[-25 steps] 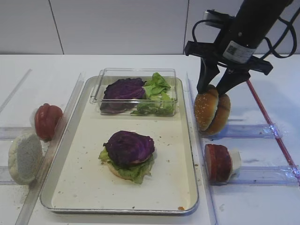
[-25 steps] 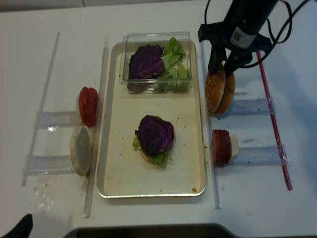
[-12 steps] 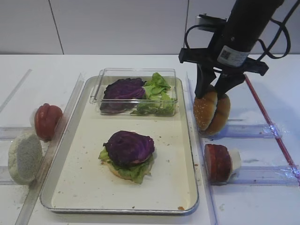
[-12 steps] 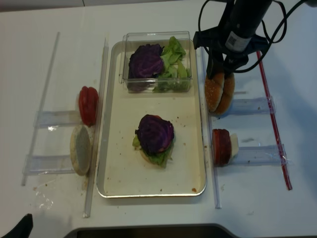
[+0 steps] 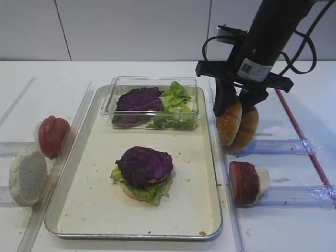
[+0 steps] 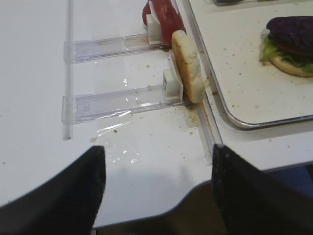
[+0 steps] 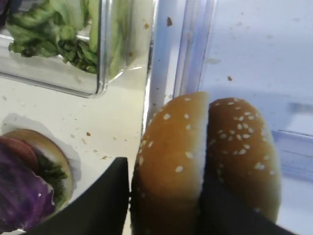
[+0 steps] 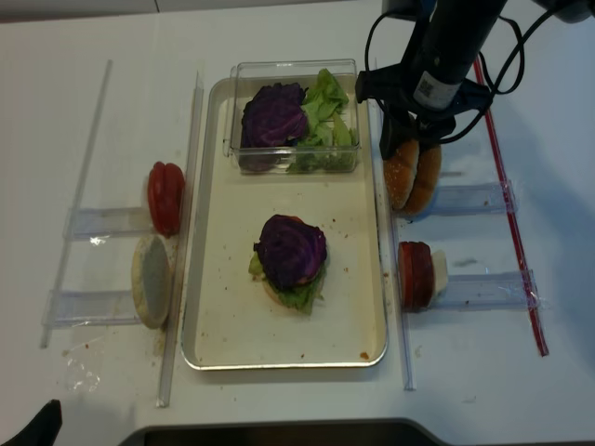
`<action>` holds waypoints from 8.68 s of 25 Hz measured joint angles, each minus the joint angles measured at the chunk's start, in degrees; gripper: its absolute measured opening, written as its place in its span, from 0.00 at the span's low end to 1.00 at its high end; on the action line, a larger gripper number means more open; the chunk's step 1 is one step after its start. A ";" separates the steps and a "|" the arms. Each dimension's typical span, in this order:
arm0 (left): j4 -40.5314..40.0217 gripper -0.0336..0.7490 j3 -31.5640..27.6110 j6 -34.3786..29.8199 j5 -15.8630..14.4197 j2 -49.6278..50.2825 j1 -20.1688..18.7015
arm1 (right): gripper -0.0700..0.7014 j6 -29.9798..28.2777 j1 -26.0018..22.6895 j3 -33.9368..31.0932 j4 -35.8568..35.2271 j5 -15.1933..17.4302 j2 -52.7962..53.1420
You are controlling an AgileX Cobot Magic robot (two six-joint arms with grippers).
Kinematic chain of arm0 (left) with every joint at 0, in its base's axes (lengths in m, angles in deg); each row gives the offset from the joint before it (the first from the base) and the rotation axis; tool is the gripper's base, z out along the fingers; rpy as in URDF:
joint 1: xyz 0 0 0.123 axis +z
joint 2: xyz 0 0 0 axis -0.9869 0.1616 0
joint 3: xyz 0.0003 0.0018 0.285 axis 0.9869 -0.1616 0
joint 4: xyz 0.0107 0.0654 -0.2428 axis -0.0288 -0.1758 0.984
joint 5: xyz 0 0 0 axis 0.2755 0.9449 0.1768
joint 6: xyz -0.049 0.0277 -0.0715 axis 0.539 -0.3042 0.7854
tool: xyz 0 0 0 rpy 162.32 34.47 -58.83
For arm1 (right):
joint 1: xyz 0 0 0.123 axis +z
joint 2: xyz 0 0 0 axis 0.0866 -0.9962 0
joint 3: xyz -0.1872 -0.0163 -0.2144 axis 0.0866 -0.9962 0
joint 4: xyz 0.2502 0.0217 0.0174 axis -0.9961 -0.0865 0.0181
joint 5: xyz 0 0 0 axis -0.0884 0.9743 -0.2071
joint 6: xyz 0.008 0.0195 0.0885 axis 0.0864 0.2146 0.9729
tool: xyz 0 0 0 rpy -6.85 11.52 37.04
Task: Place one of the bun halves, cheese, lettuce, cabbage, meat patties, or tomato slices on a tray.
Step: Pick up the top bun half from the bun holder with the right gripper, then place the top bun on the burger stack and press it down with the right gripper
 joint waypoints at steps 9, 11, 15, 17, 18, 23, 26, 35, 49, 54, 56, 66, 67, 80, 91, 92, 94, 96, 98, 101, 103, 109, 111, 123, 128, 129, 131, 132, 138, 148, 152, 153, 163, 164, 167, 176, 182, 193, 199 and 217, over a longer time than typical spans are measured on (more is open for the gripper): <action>0.00 0.59 0.00 0.00 0.00 0.00 0.00 | 0.40 0.00 0.00 0.00 0.58 0.00 0.00; 0.00 0.59 0.00 0.00 0.00 0.00 0.00 | 0.40 0.19 0.00 0.00 0.58 0.00 0.00; 0.00 0.59 0.00 0.00 0.00 0.00 0.00 | 0.39 1.03 0.00 0.00 0.58 0.00 0.00; 0.00 0.59 0.00 0.00 0.00 0.00 0.00 | 0.39 1.25 0.00 0.00 0.58 0.00 0.00; 0.00 0.59 0.00 0.00 0.00 0.00 0.00 | 0.39 1.30 0.00 0.00 0.58 0.00 0.00; 0.00 0.59 0.00 0.00 0.00 0.00 0.00 | 0.36 1.79 0.00 0.00 0.58 0.00 0.00; 0.00 0.59 0.00 0.04 0.00 0.00 0.00 | 0.35 1.93 0.00 0.00 0.58 0.00 0.00; 0.00 0.59 0.00 0.04 0.00 0.00 0.00 | 0.35 5.55 0.00 0.00 0.58 0.00 0.00; -0.24 0.59 0.00 0.74 0.00 0.00 0.00 | 0.35 8.95 0.00 0.00 -0.36 0.00 0.79; -0.24 0.59 0.00 0.74 0.00 0.00 0.00 | 0.34 8.95 0.00 0.00 -0.41 0.00 2.40; -0.24 0.59 0.00 0.74 0.00 0.00 0.00 | 0.34 8.95 0.00 0.00 -0.31 0.00 2.98; -0.24 0.59 0.00 0.87 0.00 0.00 0.00 | 0.34 7.68 0.00 0.00 -1.44 0.00 3.53; -0.24 0.59 0.00 0.87 0.00 0.00 0.00 | 0.34 7.15 0.00 0.00 -2.29 0.00 3.62; -0.24 0.59 0.00 0.87 0.00 0.00 0.00 | 0.34 0.82 0.00 0.00 -8.43 0.00 3.65; -0.24 0.59 0.00 0.87 0.00 0.00 0.00 | 0.34 -9.21 0.00 0.00 -22.44 0.00 3.65; -0.24 0.59 0.00 0.87 0.00 0.00 0.00 | 0.34 -10.27 0.00 0.00 -24.38 0.00 3.65; -0.24 0.59 0.00 0.87 0.00 0.00 0.00 | 0.34 -12.91 0.00 0.00 -28.66 0.00 3.65; -0.24 0.59 0.00 0.87 0.00 0.00 0.00 | 0.34 -15.41 -0.11 0.00 -32.68 -0.12 3.65; -0.24 0.59 0.00 0.87 0.00 0.00 0.00 | 0.34 -18.02 -0.11 0.00 -36.40 -0.12 3.65; -0.34 0.59 0.00 0.87 0.00 0.00 0.00 | 0.34 -21.37 -0.11 0.00 -41.05 -0.24 3.65; -0.34 0.59 0.00 0.87 0.00 0.00 0.00 | 0.34 -23.02 -0.11 0.00 -43.05 -0.24 3.65; -0.34 0.59 0.00 0.87 0.00 0.00 0.00 | 0.34 -29.36 -1.83 -0.05 -54.57 -0.35 3.65; -0.34 0.59 0.00 0.87 0.00 0.00 0.00 | 0.34 -30.44 -3.14 -0.14 -56.56 -0.58 3.65; -0.34 0.59 0.00 0.87 0.00 0.00 0.00 | 0.34 -42.77 -4.64 -21.74 -64.06 -1.82 9.95; -0.34 0.59 0.00 0.87 0.00 0.00 0.00 | 0.34 -48.61 -4.64 -31.78 -67.13 -2.40 12.32; -0.34 0.59 0.00 0.87 0.00 0.00 0.00 | 0.34 -49.89 -4.64 -33.37 -68.18 -2.50 12.73; -0.34 0.59 0.00 0.87 0.00 0.00 0.00 | 0.34 -52.23 -4.64 -36.76 -69.99 -2.75 13.27; -0.34 0.59 0.00 0.87 0.00 0.00 0.00 | 0.34 -52.94 -4.64 -38.18 -70.52 -2.88 13.41; -0.34 0.59 0.00 0.87 0.00 0.00 0.00 | 0.34 -56.17 -1.08 -41.83 -72.12 -3.62 13.41; -0.34 0.59 0.00 0.87 0.00 0.00 0.00 | 0.34 -59.82 0.35 -42.07 -77.41 -3.73 10.91; -0.34 0.59 0.00 0.87 0.00 0.00 0.00 | 0.34 -60.60 0.55 -42.07 -78.46 -3.82 9.66; -0.34 0.59 0.00 0.87 0.00 0.00 0.00 | 0.34 -60.60 0.82 -42.07 -78.57 -3.82 9.27; -0.34 0.59 0.00 0.87 0.00 0.00 0.00 | 0.34 -62.85 3.73 -42.07 -78.82 -3.96 6.27; -0.34 0.59 0.00 0.87 0.00 0.00 0.00 | 0.34 -62.84 3.73 -42.07 -78.82 -3.96 5.97; -0.34 0.59 0.00 0.87 0.00 0.00 0.00 | 0.34 -62.96 3.73 -41.79 -78.82 -3.96 4.85; -0.34 0.59 0.00 0.87 0.00 0.00 0.00 | 0.34 -63.88 3.73 -39.97 -78.92 -4.18 2.98; -0.34 0.59 0.00 0.87 0.00 0.00 0.00 | 0.34 -64.55 3.51 -39.97 -78.92 -4.18 2.98; -0.34 0.59 0.00 0.87 0.00 0.00 0.00 | 0.34 -64.82 3.28 -39.88 -78.92 -4.17 0.01; -0.34 0.59 0.00 0.87 0.00 0.00 0.00 | 0.39 -65.28 3.28 -39.88 -79.06 -4.17 0.01; -0.34 0.59 0.00 0.87 0.00 0.00 0.00 | 0.84 -65.43 3.28 -39.75 -79.44 -3.80 0.01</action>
